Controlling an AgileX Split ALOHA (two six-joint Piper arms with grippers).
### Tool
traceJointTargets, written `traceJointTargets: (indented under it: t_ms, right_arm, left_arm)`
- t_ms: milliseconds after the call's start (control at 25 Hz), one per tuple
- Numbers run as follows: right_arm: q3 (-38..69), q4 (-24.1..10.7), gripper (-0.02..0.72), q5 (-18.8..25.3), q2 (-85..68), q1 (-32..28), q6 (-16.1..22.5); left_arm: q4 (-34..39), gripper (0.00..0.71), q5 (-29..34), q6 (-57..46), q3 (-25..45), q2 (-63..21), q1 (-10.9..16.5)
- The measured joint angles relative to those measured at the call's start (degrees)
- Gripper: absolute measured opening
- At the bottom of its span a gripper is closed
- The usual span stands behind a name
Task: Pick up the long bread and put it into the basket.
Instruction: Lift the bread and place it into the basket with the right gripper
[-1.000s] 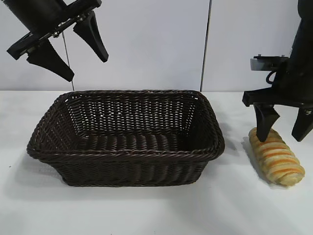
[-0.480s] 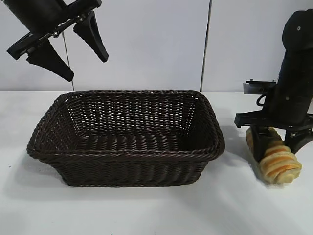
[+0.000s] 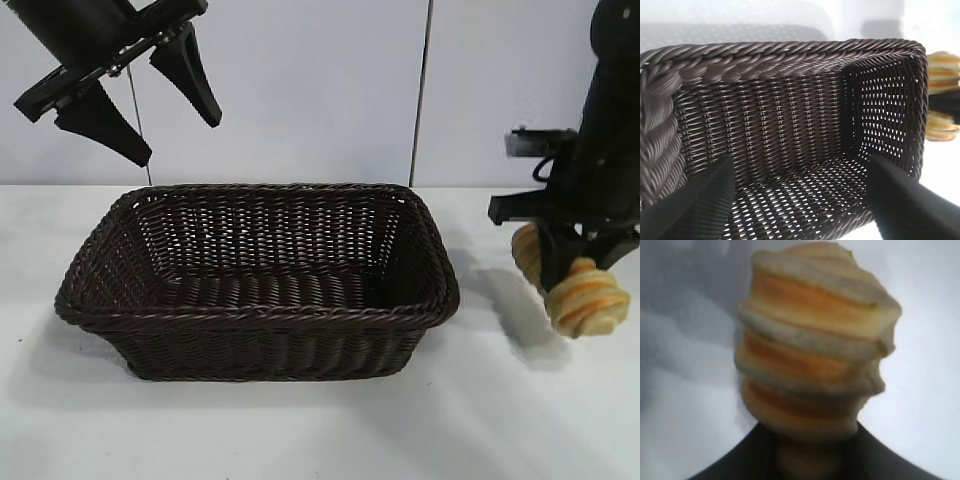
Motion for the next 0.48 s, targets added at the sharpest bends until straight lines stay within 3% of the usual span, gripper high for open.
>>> traceJointTargets:
  t_ms: [160,480]
  right_arm:
    - [-6.17,0.69,0.209,3.83,0.00,0.00,-0.85]
    - [-9.83,2.53,0.209,4.61,-0.15,0.00,-1.94]
  left_arm:
    - [0.00,0.532,0.06,0.00,0.00,0.00,0.00]
    - [0.00,0.532,0.14,0.00,0.00,0.00,0.00]
